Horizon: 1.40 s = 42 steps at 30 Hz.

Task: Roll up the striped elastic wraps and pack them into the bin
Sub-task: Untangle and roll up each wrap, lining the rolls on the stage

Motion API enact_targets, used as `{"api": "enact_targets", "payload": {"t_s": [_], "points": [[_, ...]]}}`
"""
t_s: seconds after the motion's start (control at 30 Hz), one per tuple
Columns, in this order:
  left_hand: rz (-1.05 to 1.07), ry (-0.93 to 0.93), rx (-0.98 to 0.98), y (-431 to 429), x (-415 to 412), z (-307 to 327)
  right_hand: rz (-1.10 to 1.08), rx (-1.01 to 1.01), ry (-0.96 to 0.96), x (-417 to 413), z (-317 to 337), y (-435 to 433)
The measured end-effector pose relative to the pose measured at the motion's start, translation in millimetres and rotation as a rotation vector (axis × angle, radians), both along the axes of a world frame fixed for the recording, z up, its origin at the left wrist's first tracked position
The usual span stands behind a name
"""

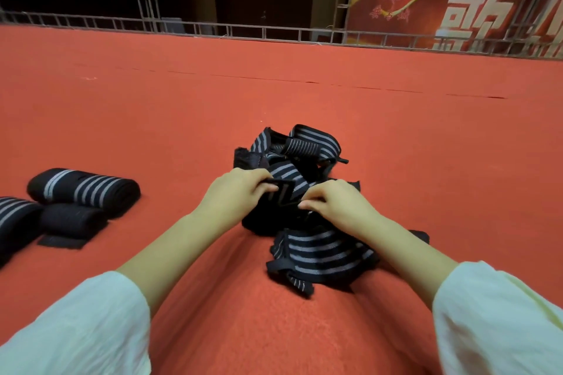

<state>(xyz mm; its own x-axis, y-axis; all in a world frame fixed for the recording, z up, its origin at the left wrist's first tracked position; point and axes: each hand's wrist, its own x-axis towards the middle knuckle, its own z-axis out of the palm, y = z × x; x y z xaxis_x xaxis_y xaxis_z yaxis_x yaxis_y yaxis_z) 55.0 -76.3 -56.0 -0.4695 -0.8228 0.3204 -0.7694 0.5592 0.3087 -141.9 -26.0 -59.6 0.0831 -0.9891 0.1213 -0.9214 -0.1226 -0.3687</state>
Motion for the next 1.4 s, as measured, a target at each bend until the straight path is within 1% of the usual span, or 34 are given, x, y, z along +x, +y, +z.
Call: {"api": "enact_targets", "payload": {"t_s": [0.13,0.23,0.3,0.37,0.43,0.53,0.7,0.77,0.83,0.9,0.97,1.0,1.03,1.07,1.17,1.2,1.27,1.33,1.4], "points": [[0.064,0.225,0.056,-12.0,8.7,-1.7,-0.057,-0.077,-0.014,-11.9,7.3,6.8],[0.082,0.272,0.008,-15.5,0.7,2.7,-0.075,-0.111,0.044,-21.0,13.3,16.6],[0.124,0.260,-0.039,-18.9,-2.2,3.3,-0.106,-0.127,0.061,-30.8,16.3,25.5],[0.187,0.223,-0.054,-22.7,1.4,-0.1,-0.137,-0.136,0.018,-43.9,19.8,35.7],[0.241,0.160,-0.036,-24.6,4.7,-5.6,-0.153,-0.134,-0.021,-54.8,21.8,43.5],[0.288,0.079,-0.010,-24.2,3.5,-14.3,-0.165,-0.117,-0.022,-65.0,20.3,50.3],[0.429,0.004,-0.002,-30.4,25.9,-23.5,-0.289,-0.112,-0.008,-103.0,21.0,66.7],[0.473,-0.017,0.020,-28.2,32.4,-25.1,-0.320,-0.106,-0.035,-115.6,20.9,74.3],[0.473,-0.011,-0.014,-21.9,28.0,-22.2,-0.317,-0.130,-0.094,-118.4,19.4,76.7],[0.402,0.010,-0.129,-15.1,15.2,-16.8,-0.293,-0.164,-0.154,-113.2,18.5,74.6],[0.220,0.116,-0.221,-4.4,-4.5,-7.1,-0.260,-0.187,-0.195,-105.1,19.3,70.7],[0.101,0.188,-0.209,3.6,-16.9,-0.7,-0.241,-0.191,-0.203,-101.3,20.4,69.0],[-0.023,0.240,-0.157,12.4,-31.8,4.8,-0.222,-0.193,-0.209,-97.8,21.8,67.8],[-0.138,0.254,-0.081,22.5,-47.6,9.6,-0.202,-0.197,-0.213,-94.4,23.3,67.0],[-0.398,0.180,0.119,44.9,-92.1,9.1,-0.127,-0.209,-0.263,-83.8,29.7,69.7],[-0.443,0.166,0.154,48.1,-101.8,5.7,-0.093,-0.206,-0.279,-81.0,31.2,72.0],[-0.436,0.207,0.177,48.0,-110.7,-0.5,-0.040,-0.183,-0.305,-77.9,32.1,77.8],[-0.364,0.281,0.112,46.0,-111.8,-3.4,-0.010,-0.149,-0.358,-80.5,30.5,83.8],[-0.299,0.297,-0.020,44.9,-110.6,-5.2,-0.030,-0.111,-0.482,-82.8,30.9,88.1]]}}
